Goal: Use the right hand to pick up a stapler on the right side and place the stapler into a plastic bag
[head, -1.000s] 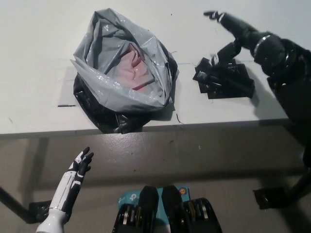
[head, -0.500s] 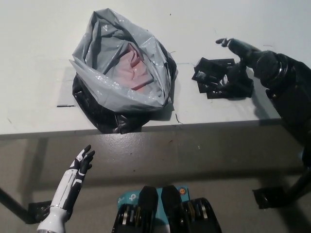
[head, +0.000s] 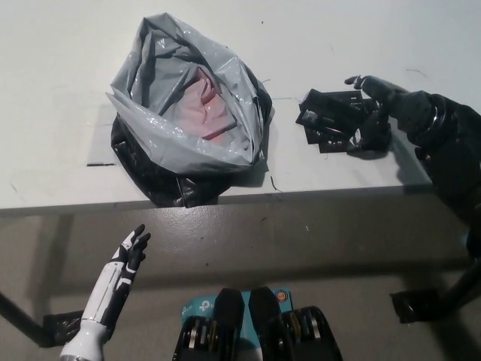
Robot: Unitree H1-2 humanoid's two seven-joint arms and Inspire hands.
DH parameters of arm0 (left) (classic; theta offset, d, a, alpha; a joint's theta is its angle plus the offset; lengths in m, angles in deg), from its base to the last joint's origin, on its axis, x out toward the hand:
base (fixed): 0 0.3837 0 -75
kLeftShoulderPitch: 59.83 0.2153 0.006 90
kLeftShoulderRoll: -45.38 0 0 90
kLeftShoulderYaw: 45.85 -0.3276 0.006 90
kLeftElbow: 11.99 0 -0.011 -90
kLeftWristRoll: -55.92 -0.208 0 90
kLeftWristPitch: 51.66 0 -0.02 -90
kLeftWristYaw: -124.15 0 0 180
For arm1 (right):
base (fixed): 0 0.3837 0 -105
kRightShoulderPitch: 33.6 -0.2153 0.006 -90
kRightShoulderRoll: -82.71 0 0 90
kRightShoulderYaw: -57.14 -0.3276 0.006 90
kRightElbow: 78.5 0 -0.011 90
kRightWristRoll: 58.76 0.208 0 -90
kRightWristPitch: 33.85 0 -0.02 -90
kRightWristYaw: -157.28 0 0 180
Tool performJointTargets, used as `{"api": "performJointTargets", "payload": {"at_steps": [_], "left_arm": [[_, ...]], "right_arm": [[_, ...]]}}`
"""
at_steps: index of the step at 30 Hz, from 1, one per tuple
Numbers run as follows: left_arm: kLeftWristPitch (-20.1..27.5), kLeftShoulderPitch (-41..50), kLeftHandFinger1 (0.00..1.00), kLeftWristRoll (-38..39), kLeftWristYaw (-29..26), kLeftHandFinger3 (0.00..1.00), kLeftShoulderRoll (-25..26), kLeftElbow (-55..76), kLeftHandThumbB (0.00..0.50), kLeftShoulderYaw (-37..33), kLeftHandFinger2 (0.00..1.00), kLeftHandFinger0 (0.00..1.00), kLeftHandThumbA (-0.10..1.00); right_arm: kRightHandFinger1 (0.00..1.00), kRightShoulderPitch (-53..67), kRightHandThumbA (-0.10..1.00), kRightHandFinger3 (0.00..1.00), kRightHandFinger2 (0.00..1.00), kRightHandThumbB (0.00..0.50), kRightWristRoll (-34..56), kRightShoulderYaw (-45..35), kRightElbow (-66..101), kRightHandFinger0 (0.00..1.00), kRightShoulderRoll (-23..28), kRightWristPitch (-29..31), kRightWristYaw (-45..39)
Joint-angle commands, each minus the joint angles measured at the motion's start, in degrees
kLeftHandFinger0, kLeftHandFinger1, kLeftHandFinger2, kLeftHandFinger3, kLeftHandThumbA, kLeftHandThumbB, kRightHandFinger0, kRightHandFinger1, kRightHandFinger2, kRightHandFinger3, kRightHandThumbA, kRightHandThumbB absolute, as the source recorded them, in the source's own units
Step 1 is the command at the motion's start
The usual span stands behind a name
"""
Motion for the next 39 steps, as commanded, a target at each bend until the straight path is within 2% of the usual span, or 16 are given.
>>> {"api": "performJointTargets", "payload": {"at_steps": [1,7,9,15,16,21,22,23,24,25,26,27,28,30,35,39], "left_arm": [[2.7,-0.4,1.00,-1.9,-0.1,1.00,1.2,0.7,0.335,-0.3,1.00,1.00,1.00],[3.2,0.2,1.00,-2.8,-0.1,1.00,1.3,0.8,0.304,-0.6,1.00,1.00,1.00],[3.3,0.3,1.00,-3.0,-0.1,1.00,1.3,0.8,0.317,-0.7,1.00,1.00,1.00],[4.2,0.2,1.00,-3.2,-0.2,1.00,1.2,0.4,0.298,-0.7,1.00,1.00,1.00],[4.0,0.3,1.00,-3.2,-0.1,1.00,1.2,0.5,0.304,-0.7,1.00,1.00,1.00],[3.8,0.2,1.00,-3.3,0.0,1.00,1.2,0.6,0.303,-0.7,1.00,1.00,1.00],[3.8,0.2,1.00,-3.2,0.0,1.00,1.2,0.6,0.308,-0.7,1.00,1.00,1.00],[3.7,0.1,1.00,-3.2,0.1,1.00,1.3,0.7,0.310,-0.6,1.00,1.00,1.00],[3.5,0.0,1.00,-3.2,0.1,1.00,1.3,0.7,0.312,-0.6,1.00,1.00,1.00],[3.3,-0.1,1.00,-3.1,0.2,1.00,1.4,0.8,0.313,-0.5,1.00,1.00,1.00],[3.1,-0.3,1.00,-3.0,0.3,1.00,1.4,0.8,0.313,-0.5,1.00,1.00,1.00],[3.1,-0.3,1.00,-2.9,0.4,1.00,1.4,0.9,0.313,-0.5,1.00,1.00,1.00],[3.0,-0.3,1.00,-2.8,0.5,1.00,1.5,0.9,0.314,-0.5,1.00,1.00,1.00],[3.1,-0.2,1.00,-2.9,0.4,1.00,1.5,0.9,0.318,-0.5,1.00,1.00,1.00],[3.3,-0.1,1.00,-2.3,0.4,1.00,1.4,0.7,0.307,-0.4,1.00,1.00,1.00],[3.6,-0.3,1.00,-2.3,0.4,1.00,1.5,0.2,0.314,-0.4,1.00,1.00,1.00]], "right_arm": [[1.00,-2.2,1.00,1.00,1.00,0.457,-0.1,-1.4,-0.1,1.00,-0.6,2.8,1.9],[1.00,-1.8,0.99,1.00,1.00,0.466,1.3,-3.7,-1.1,1.00,-1.9,3.4,3.9],[1.00,-1.8,0.95,1.00,1.00,0.461,1.8,-4.9,-1.2,1.00,-2.3,3.6,4.6],[1.00,-2.6,0.94,1.00,1.00,0.470,1.2,-6.5,-3.5,1.00,-3.6,5.2,6.7],[1.00,-2.8,0.93,1.00,1.00,0.485,0.9,-6.5,-4.3,1.00,-3.8,5.5,7.5],[1.00,-3.4,0.90,1.00,1.00,0.415,-0.6,-6.6,-9.3,0.98,-4.2,9.1,14.2],[0.93,-3.6,0.87,0.97,0.93,0.375,-0.7,-6.6,-10.1,0.88,-4.3,9.4,15.1],[0.38,-3.9,0.68,0.57,0.49,0.318,-0.9,-6.7,-11.9,0.30,-4.6,9.8,17.8],[0.19,-4.1,0.54,0.41,0.33,0.272,-0.8,-6.9,-13.0,0.06,-4.8,10.1,19.4],[0.12,-4.2,0.37,0.36,0.29,0.234,-0.8,-7.0,-13.2,0.01,-4.8,10.1,20.2],[0.12,-4.2,0.20,0.36,0.31,0.211,-0.7,-7.1,-13.8,0.00,-4.8,10.5,21.3],[0.15,-4.2,0.16,0.39,0.37,0.193,-0.6,-7.1,-14.1,0.00,-4.8,10.9,21.6],[0.20,-4.2,0.04,0.45,0.44,0.193,-0.6,-7.1,-14.4,0.00,-4.8,11.0,21.9],[0.28,-3.9,-0.07,0.56,0.55,0.188,-0.6,-7.0,-14.9,0.00,-4.8,11.5,22.5],[0.37,-3.8,-0.10,0.68,0.66,0.185,-0.4,-6.8,-16.0,0.01,-4.7,13.2,23.9],[0.42,-3.9,-0.07,0.69,0.69,0.182,-0.2,-6.9,-15.9,0.03,-4.6,13.2,24.0]]}}
